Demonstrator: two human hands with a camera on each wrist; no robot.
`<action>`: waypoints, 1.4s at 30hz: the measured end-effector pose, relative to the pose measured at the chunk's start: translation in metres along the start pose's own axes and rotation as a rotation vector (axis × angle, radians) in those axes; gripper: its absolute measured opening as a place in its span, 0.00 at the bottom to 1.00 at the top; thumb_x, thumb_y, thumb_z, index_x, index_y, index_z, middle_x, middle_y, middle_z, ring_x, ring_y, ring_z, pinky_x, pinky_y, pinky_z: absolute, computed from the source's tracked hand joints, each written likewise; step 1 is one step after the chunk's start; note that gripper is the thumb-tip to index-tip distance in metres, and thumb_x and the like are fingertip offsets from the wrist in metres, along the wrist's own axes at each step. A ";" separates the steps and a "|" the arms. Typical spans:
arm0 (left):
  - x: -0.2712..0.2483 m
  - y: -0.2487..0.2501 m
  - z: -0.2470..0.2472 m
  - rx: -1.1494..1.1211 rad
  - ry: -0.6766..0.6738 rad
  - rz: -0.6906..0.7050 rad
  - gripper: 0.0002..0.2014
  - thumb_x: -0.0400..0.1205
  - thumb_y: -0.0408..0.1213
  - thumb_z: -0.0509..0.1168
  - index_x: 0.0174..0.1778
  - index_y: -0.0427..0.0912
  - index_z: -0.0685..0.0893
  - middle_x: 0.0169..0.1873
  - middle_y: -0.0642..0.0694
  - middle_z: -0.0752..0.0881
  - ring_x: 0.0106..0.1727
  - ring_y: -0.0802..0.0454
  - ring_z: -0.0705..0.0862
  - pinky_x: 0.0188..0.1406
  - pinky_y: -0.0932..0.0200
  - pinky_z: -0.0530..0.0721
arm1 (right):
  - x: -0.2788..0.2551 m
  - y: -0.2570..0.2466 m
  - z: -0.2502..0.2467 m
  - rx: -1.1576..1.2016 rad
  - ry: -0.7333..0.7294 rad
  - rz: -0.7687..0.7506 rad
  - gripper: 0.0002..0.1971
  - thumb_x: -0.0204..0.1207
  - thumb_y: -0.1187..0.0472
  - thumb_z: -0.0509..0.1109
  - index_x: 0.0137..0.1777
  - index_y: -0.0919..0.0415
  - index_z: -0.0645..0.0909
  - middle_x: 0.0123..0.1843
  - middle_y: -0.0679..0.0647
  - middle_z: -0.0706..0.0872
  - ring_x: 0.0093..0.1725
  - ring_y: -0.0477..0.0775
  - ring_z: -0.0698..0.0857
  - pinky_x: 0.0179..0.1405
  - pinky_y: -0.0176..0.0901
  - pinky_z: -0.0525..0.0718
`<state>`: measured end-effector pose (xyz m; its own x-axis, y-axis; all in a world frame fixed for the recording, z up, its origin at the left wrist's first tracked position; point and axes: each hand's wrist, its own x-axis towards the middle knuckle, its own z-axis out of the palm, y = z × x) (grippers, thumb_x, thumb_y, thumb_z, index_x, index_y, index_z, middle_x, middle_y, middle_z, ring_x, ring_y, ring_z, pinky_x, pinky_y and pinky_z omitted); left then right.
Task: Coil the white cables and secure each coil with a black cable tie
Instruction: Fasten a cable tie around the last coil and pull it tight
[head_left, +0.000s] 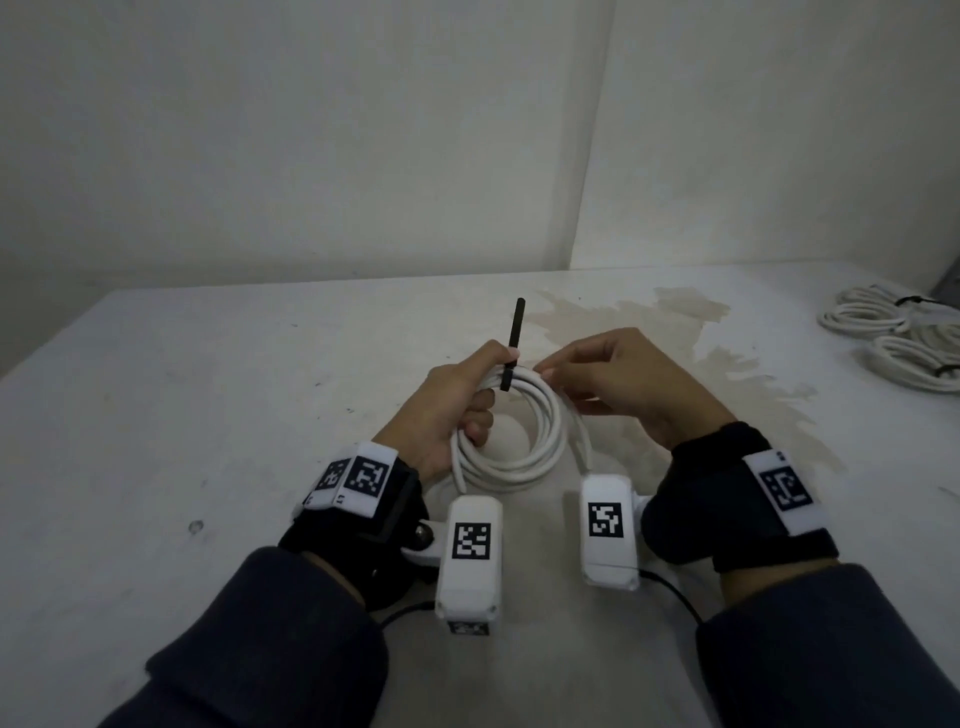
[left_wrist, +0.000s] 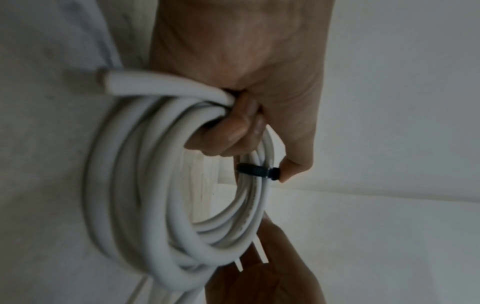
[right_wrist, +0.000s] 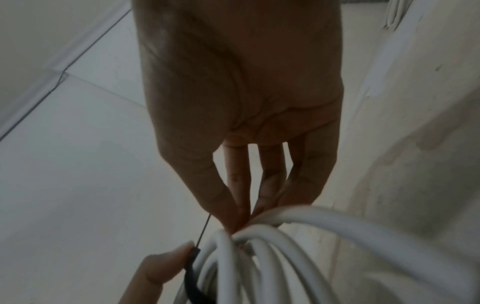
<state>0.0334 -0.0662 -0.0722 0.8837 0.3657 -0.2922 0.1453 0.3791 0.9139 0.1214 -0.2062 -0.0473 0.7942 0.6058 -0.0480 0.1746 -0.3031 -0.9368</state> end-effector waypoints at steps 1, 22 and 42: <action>0.000 0.000 0.000 0.000 0.008 0.003 0.14 0.78 0.43 0.68 0.30 0.46 0.73 0.17 0.55 0.59 0.15 0.59 0.54 0.12 0.69 0.54 | 0.000 0.000 -0.001 0.019 -0.013 0.004 0.04 0.72 0.67 0.76 0.45 0.63 0.91 0.41 0.60 0.92 0.37 0.48 0.87 0.38 0.36 0.86; 0.011 -0.001 -0.012 -0.342 0.057 -0.070 0.18 0.75 0.44 0.71 0.28 0.48 0.67 0.16 0.55 0.57 0.14 0.59 0.54 0.09 0.70 0.57 | 0.000 0.010 -0.014 0.236 -0.293 -0.078 0.18 0.64 0.85 0.72 0.50 0.67 0.83 0.43 0.60 0.83 0.42 0.54 0.85 0.51 0.42 0.88; 0.008 -0.001 -0.010 -0.414 -0.011 -0.128 0.22 0.76 0.46 0.69 0.24 0.47 0.63 0.13 0.54 0.58 0.11 0.60 0.55 0.08 0.72 0.57 | -0.001 0.011 -0.005 0.135 -0.337 -0.099 0.26 0.68 0.82 0.72 0.58 0.53 0.80 0.52 0.64 0.85 0.49 0.61 0.87 0.54 0.59 0.88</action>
<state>0.0359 -0.0553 -0.0785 0.8751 0.2858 -0.3906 0.0648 0.7306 0.6797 0.1256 -0.2137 -0.0555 0.5371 0.8423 -0.0447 0.1448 -0.1443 -0.9789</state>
